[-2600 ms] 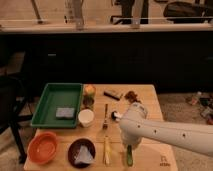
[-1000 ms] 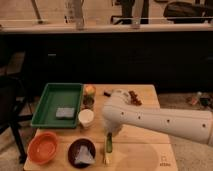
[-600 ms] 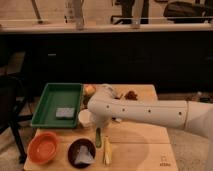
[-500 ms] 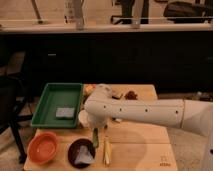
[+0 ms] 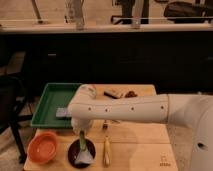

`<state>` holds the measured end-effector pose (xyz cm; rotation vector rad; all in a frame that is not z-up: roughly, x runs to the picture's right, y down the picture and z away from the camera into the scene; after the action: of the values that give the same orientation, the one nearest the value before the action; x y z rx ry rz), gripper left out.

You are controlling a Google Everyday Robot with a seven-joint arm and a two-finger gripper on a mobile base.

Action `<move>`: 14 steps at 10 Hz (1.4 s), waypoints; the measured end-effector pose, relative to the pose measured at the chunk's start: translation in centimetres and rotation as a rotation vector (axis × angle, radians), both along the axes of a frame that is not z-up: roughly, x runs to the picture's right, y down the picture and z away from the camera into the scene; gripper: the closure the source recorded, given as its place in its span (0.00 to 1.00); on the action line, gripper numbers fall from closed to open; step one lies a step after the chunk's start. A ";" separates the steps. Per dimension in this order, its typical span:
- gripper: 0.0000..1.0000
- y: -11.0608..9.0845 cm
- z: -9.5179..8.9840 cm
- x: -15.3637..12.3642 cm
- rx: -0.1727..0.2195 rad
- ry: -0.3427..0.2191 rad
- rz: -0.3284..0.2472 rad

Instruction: Place pepper in red bowl

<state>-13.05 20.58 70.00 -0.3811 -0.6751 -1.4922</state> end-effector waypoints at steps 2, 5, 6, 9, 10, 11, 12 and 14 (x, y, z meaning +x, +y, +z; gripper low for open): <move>1.00 0.0 -0.1 -0.2 0.000 -0.001 -0.004; 1.00 0.1 -0.1 -0.3 0.000 -0.004 -0.004; 1.00 0.0 -0.1 -0.2 0.000 -0.003 0.000; 1.00 -0.6 0.6 -1.4 0.008 -0.025 0.025; 1.00 -0.8 0.8 -2.5 0.005 -0.036 0.031; 1.00 -1.1 1.2 -4.1 0.003 -0.044 0.039; 1.00 -1.3 1.7 -6.4 -0.004 -0.057 0.046; 1.00 -1.3 2.4 -8.9 -0.013 -0.067 0.064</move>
<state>-21.92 19.28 72.37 -0.3178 -0.7442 -1.4454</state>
